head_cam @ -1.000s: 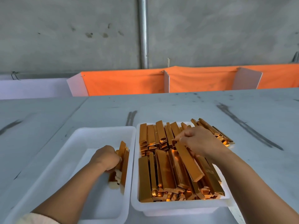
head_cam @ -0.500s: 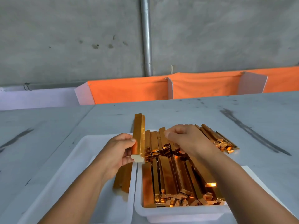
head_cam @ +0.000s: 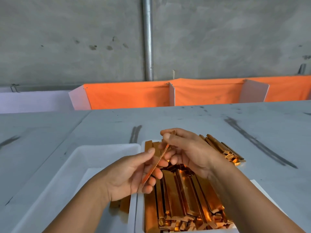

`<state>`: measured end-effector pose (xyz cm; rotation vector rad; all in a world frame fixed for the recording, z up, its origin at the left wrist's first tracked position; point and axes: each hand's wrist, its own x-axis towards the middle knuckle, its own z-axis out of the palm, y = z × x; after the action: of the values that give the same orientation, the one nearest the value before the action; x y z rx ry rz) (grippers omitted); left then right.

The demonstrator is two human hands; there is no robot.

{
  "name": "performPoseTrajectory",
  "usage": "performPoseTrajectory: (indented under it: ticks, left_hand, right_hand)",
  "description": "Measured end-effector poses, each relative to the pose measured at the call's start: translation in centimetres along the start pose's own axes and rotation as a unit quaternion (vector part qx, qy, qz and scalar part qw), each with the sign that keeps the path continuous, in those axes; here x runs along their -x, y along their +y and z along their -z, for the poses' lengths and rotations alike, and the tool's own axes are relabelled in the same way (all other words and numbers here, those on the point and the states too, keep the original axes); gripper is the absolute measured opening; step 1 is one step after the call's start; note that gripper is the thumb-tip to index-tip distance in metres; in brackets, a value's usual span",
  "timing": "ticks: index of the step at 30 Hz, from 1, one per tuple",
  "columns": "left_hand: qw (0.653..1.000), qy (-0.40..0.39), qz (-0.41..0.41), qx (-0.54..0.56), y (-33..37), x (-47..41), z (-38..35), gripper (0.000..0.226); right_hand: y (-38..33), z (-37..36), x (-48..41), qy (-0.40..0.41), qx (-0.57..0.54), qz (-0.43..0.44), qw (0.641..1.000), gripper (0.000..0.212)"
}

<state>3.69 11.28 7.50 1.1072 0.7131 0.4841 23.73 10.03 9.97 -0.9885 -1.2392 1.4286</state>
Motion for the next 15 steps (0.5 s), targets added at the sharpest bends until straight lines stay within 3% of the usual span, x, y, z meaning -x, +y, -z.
performPoseTrajectory:
  ticks: [2, 5, 15]
  left_hand:
    - [0.999, 0.012, -0.01, -0.043, -0.1, -0.2, 0.1, 0.051]
    - [0.995, 0.037, -0.012, -0.097, 0.0, -0.6, -0.1, 0.046]
    - [0.994, 0.04, -0.033, -0.099, 0.6, -1.8, 0.9, 0.036]
  right_hand:
    - [0.2, 0.2, -0.2, 0.017, 0.037, 0.001, 0.999, 0.029]
    - [0.2, 0.3, -0.7, 0.025, 0.077, 0.006, 0.997, 0.028]
    - [0.4, 1.0, -2.0, 0.026, 0.075, 0.027, 0.996, 0.028]
